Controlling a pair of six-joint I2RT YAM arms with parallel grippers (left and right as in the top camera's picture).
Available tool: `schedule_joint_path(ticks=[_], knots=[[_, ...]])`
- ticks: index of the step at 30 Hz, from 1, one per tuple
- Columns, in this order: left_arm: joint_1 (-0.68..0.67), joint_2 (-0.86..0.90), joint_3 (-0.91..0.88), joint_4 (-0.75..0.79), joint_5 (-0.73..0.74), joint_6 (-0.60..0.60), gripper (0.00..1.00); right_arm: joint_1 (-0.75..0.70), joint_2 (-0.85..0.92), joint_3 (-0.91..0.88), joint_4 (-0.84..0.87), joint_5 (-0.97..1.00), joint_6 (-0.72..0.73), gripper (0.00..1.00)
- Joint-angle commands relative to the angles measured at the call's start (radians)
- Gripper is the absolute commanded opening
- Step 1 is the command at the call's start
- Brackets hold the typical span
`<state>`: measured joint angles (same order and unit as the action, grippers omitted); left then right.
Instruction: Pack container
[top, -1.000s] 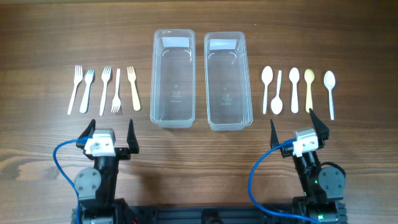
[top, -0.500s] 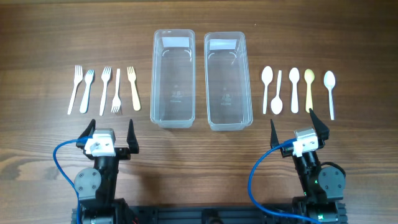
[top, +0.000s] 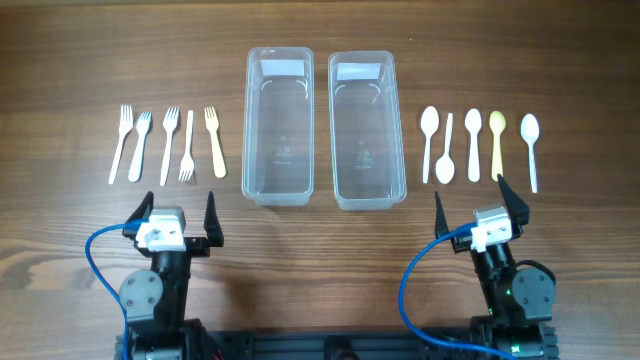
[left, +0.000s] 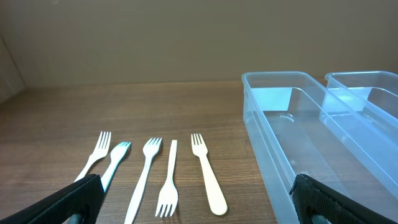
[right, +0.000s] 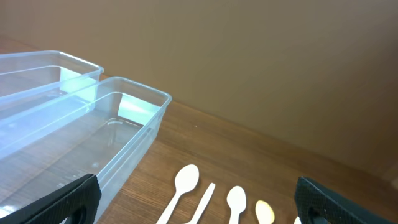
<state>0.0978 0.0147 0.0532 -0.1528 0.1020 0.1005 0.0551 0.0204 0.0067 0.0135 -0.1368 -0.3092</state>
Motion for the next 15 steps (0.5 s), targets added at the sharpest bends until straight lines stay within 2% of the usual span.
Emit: schedule_joint_path(ticks=[1, 5, 9, 12, 15], knots=[[-0.005, -0.007, -0.01, 0.003, -0.009, 0.02, 1.0, -0.005, -0.003, 0.006, 0.053, 0.026, 0.065, 1.0], [-0.004, -0.007, -0.01, 0.003, -0.009, 0.02, 1.0, -0.005, 0.009, 0.055, 0.04, 0.124, 0.163, 1.0], [-0.005, -0.007, -0.01, 0.003, -0.009, 0.02, 1.0, -0.005, 0.12, 0.179, 0.041, 0.195, 0.206, 1.0], [-0.005, -0.007, -0.01, 0.003, -0.009, 0.02, 1.0, -0.005, 0.338, 0.348, 0.037, 0.197, 0.203, 1.0], [-0.005, -0.007, -0.01, 0.003, -0.009, 0.02, 1.0, -0.005, 0.619, 0.593, -0.048, 0.181, 0.206, 1.0]])
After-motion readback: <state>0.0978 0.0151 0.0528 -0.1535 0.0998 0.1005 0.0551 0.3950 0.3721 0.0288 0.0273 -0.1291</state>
